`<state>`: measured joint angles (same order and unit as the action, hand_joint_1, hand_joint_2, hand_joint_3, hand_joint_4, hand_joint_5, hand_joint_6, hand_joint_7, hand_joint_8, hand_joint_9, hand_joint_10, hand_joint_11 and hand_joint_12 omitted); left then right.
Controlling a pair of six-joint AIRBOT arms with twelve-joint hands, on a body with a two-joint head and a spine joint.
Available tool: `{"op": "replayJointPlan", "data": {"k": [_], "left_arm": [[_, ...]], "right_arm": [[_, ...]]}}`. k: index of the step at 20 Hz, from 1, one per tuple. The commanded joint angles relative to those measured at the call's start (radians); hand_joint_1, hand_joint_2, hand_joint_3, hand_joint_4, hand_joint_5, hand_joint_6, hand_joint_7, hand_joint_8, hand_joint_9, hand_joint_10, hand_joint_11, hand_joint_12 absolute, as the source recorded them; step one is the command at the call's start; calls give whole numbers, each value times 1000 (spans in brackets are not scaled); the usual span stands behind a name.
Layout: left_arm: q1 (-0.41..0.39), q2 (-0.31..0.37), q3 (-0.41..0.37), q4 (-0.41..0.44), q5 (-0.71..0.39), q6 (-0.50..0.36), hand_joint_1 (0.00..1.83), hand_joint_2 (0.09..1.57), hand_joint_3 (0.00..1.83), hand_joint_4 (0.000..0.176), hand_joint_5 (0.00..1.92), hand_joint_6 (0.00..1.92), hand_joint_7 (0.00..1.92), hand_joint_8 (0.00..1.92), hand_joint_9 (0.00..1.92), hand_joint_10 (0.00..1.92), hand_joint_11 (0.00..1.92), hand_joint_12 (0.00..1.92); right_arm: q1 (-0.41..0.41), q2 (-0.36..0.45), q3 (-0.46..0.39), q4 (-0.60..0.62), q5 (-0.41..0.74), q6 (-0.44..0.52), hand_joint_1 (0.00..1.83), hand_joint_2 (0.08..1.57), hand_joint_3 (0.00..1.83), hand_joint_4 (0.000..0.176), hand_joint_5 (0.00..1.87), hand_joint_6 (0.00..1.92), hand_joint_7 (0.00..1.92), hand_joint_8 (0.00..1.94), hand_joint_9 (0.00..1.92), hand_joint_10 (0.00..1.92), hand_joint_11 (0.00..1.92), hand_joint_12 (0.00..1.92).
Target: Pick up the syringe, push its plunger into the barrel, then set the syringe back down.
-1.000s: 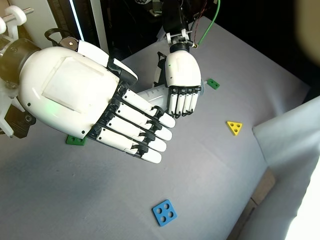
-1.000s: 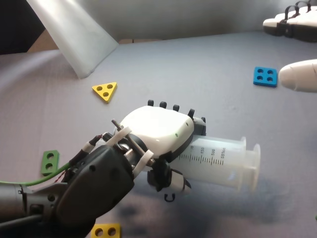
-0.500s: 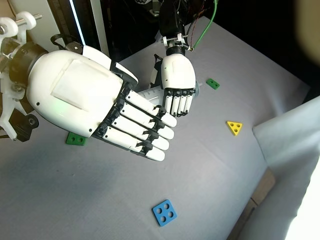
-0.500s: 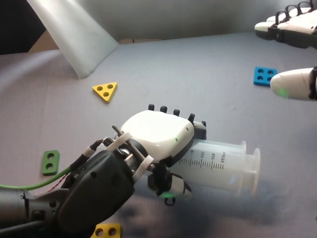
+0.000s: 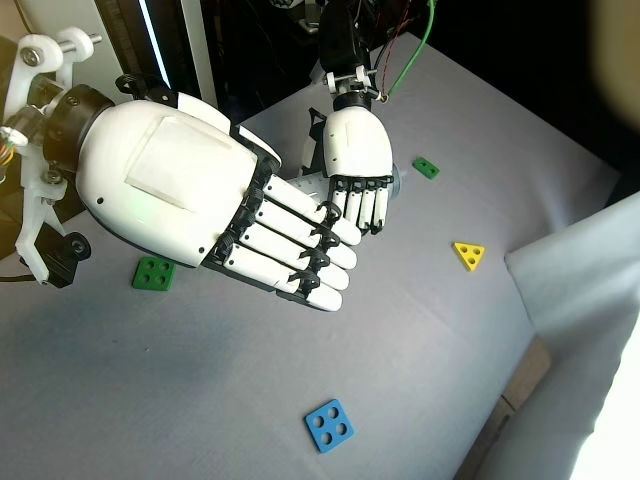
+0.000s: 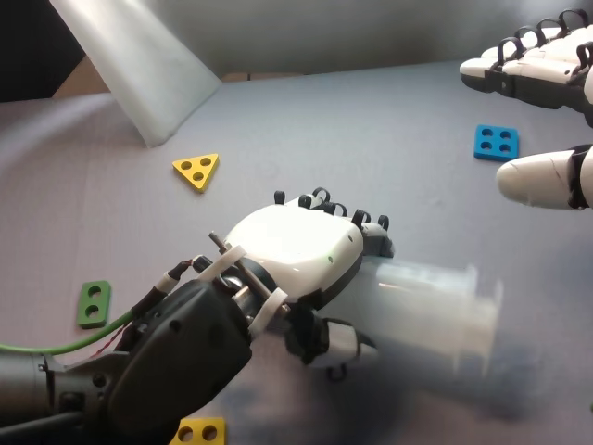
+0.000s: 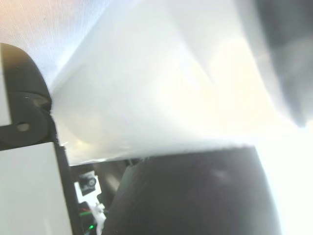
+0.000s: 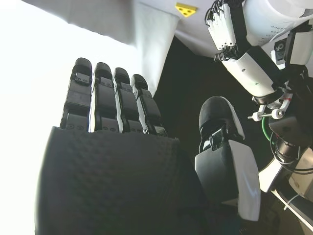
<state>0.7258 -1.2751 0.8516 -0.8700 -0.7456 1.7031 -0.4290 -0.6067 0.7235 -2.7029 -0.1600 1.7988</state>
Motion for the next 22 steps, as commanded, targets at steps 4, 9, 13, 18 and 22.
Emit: {"op": "replayJointPlan", "data": {"k": [4, 9, 13, 18, 22], "left_arm": [[-13, -3, -4, 54, -71, -4, 734, 910, 0, 0, 321, 0, 340, 0, 309, 0, 55, 485], [-19, 9, -9, 69, -70, -10, 656, 931, 6, 0, 224, 0, 208, 0, 190, 0, 0, 380], [-46, 59, -17, 105, -41, -26, 585, 940, 3, 0, 178, 0, 163, 0, 153, 0, 0, 299], [-139, 163, -13, 205, 105, -75, 574, 943, 2, 0, 164, 3, 147, 2, 145, 3, 9, 281], [-213, 231, 4, 429, 257, -251, 557, 947, 3, 0, 156, 2, 129, 3, 123, 1, 0, 279]], "right_arm": [[7, -2, 0, -21, -112, 4, 0, 1278, 0, 0, 0, 0, 0, 0, 0, 0, 8, 4], [7, -3, 0, -22, -114, 4, 0, 1278, 0, 0, 4, 1, 3, 1, 2, 1, 14, 9], [5, -2, 0, -94, -131, 38, 0, 1282, 1, 0, 6, 1, 6, 1, 2, 0, 13, 11], [-1, -2, 1, -309, -235, 234, 0, 1282, 0, 0, 13, 5, 17, 6, 13, 5, 23, 21], [10, -2, 1, -309, -288, 238, 0, 1275, 0, 0, 26, 8, 30, 8, 24, 8, 26, 29]]}}
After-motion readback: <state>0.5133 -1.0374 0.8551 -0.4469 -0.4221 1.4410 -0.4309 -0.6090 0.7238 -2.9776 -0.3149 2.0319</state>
